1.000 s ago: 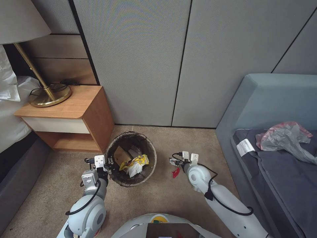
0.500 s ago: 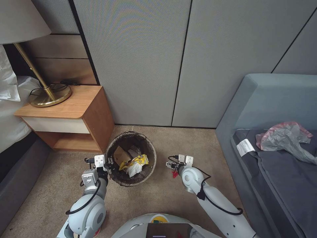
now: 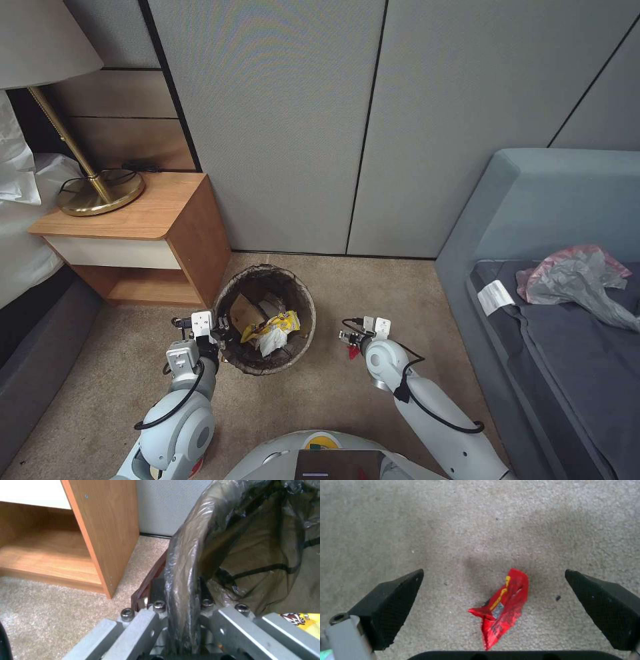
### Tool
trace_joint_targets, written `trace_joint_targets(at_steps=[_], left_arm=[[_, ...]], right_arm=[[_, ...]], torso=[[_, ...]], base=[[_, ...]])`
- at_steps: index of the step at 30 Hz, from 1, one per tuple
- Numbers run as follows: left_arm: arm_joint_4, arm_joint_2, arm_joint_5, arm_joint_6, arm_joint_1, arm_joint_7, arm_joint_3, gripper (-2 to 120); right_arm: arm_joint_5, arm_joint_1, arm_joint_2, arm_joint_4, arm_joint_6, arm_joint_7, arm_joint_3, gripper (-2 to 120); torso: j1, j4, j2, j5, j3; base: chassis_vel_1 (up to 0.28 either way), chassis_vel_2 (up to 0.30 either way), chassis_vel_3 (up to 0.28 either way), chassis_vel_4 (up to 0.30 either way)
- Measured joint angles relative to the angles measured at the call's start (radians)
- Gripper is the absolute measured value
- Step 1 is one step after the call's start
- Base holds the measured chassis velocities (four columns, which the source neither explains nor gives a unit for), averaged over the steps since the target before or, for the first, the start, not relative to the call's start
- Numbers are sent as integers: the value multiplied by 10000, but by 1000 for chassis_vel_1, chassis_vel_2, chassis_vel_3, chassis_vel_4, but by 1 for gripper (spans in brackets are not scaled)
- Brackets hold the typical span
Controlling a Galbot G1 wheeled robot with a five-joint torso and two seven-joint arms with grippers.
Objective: Pick up the trash bin, then pick up the garbage from the floor and place it into the trash bin.
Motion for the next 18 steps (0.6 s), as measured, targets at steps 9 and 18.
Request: trace_joint_targets(at_steps=[9,18], left_arm=[[-13,22,-4,7,26,-10,15,0],[-63,40,-10,7,61,-16,-6,0]], right_arm=[[-86,-86,88,-35,-51,251,-8,100],[-137,-55,271,-319,-106,328,-33,99]], torso=[[0,0,0,0,0],[0,0,0,1,0]], base=[[0,0,0,0],[0,0,0,0]])
